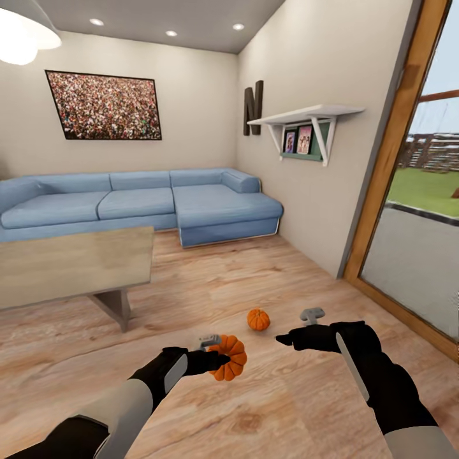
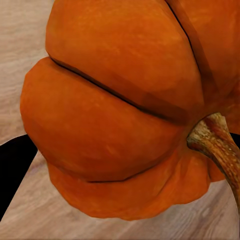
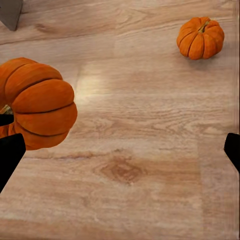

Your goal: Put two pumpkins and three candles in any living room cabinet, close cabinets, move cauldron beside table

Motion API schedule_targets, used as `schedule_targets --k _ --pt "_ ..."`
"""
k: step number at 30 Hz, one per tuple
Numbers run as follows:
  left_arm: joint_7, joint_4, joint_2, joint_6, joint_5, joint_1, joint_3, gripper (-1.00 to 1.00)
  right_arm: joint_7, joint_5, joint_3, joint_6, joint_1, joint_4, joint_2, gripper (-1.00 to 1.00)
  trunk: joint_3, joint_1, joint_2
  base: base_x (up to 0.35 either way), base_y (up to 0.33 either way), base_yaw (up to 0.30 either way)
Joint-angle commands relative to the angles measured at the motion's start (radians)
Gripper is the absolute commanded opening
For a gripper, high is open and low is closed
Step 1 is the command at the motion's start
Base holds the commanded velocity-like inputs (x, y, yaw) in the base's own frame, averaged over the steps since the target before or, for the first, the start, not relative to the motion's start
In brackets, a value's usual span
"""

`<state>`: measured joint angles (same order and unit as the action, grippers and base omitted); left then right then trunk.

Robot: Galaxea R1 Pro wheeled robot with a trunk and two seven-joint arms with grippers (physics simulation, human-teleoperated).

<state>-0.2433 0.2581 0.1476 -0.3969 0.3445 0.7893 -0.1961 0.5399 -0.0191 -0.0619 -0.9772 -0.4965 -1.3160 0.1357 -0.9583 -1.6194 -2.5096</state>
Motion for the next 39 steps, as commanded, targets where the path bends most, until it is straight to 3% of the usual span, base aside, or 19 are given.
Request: schedule_targets --k 1,39 --pt "0.004 0.001 0.0 -0.005 0.01 0.001 -0.005 -1.0 0.003 -0.002 -0.001 -0.003 0.0 0.0 0.001 1.0 -0.001 0.0 0.0 0.105 -0.326 0.011" --pt "0.002 0.001 0.004 -0.005 0.008 0.001 -0.005 -1.0 0.002 -0.002 -0.001 -0.003 0.0 0.0 0.0 1.0 0.015 0.0 0.0 0.099 -0.326 0.259"
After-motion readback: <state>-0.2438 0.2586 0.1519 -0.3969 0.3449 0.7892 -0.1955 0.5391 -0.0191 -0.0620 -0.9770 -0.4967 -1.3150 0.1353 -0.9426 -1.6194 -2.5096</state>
